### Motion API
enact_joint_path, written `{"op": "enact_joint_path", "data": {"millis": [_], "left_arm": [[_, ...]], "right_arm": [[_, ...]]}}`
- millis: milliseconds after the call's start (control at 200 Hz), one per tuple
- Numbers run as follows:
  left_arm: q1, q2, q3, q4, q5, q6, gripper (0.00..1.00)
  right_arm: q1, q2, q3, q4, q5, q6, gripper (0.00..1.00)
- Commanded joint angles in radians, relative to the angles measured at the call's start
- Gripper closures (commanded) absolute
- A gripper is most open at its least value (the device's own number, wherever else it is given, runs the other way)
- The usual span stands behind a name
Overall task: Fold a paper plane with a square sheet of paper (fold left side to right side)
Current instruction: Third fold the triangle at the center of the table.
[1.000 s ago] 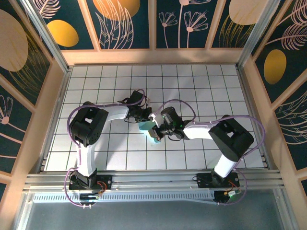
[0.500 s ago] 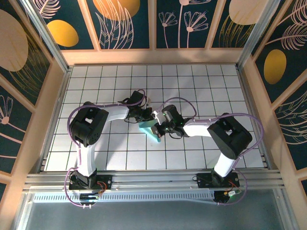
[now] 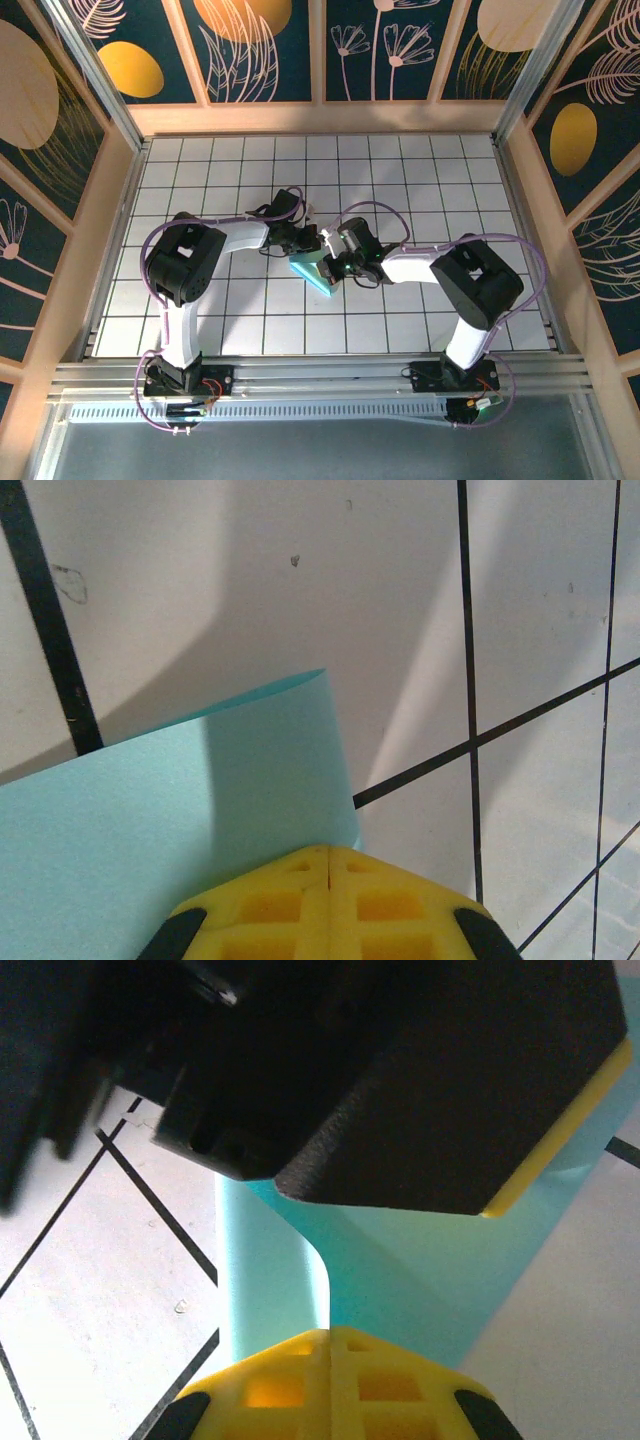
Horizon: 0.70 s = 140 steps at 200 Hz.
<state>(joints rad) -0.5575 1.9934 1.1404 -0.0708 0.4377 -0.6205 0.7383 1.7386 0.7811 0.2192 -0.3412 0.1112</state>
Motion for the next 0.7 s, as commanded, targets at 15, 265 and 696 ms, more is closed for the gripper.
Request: {"op": "enact_joint_path", "data": {"millis": [15, 265, 696], "left_arm": [[-0.012, 0.025, -0.021, -0.021, -0.007, 0.014, 1.00], [-0.011, 0.025, -0.020, -0.020, -0.007, 0.013, 1.00], [-0.012, 0.025, -0.019, -0.018, -0.005, 0.013, 1.00]], "right_arm": [[-0.008, 0.019, 0.027, -0.014, 0.010, 0.005, 1.00], [-0.009, 0.036, 0.035, -0.007, 0.011, 0.006, 1.00], [-0.008, 0.054, 0.045, -0.014, 0.005, 0.001, 1.00]]}}
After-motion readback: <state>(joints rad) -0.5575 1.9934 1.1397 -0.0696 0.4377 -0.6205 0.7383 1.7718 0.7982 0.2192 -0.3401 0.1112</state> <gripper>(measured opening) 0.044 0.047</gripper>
